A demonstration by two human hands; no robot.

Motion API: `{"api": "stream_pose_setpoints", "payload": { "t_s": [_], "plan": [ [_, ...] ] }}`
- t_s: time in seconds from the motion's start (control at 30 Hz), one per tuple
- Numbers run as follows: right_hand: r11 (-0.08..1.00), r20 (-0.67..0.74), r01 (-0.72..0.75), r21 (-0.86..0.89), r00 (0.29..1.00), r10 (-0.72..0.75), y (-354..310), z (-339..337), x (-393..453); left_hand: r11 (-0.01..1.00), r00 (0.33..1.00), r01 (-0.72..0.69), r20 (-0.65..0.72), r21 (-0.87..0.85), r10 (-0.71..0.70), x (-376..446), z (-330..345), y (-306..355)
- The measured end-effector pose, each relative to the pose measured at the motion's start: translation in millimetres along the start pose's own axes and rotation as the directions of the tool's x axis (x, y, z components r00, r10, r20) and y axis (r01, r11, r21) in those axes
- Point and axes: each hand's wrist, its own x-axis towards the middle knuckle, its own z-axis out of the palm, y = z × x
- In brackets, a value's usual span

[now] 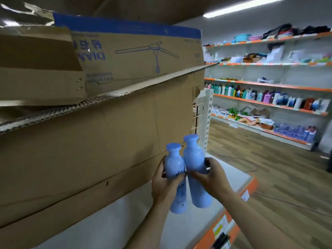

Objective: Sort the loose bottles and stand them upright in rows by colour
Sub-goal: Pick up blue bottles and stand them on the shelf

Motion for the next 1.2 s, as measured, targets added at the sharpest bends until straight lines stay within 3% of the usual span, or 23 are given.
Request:
{"api": "stream_pose_setpoints", "payload": {
  "t_s": [0.23, 0.43, 0.57, 0.77, 0.93, 1.03, 1.2],
  "plan": [
    [0.992, 0.255, 0.068, 0.103, 0.963, -0.092, 39.8, 26.3, 80.2, 0.992, 0.963, 0.113, -0.253, 0.053, -0.096, 43.5, 12.5, -34.4],
    [0.974, 0.415, 0.124, 0.188, 0.889, -0.193, 47.3, 47.9, 121.4, 0.961, 0.907, 0.121, -0.421, 0.251, -0.004, 61.3, 12.4, -38.3],
    [0.953, 0.499, 0.084, 0.291, 0.837, -0.226, 53.2, 71.4, 141.1, 0.948, 0.878, 0.089, -0.474, 0.305, 0.070, 74.4, 5.4, -43.5],
    [0.952, 0.598, 0.003, 0.306, 0.778, -0.194, 87.8, 110.0, 144.5, 0.961, 0.862, 0.020, -0.492, 0.274, 0.123, 82.6, -10.7, -65.8],
    [0.944, 0.585, -0.037, 0.329, 0.793, -0.172, 106.1, 114.6, 148.7, 0.931, 0.877, -0.020, -0.441, 0.364, 0.191, 91.6, -12.5, -83.4],
    [0.938, 0.644, -0.081, 0.337, 0.747, -0.167, 108.6, 113.2, 148.7, 0.949, 0.910, -0.050, -0.377, 0.310, 0.171, 94.0, -6.7, -90.4],
    [0.938, 0.676, -0.067, 0.339, 0.711, -0.193, 106.2, 113.6, 159.2, 0.973, 0.888, 0.054, -0.457, 0.224, 0.056, 98.9, -5.3, -97.2]
  ]
}}
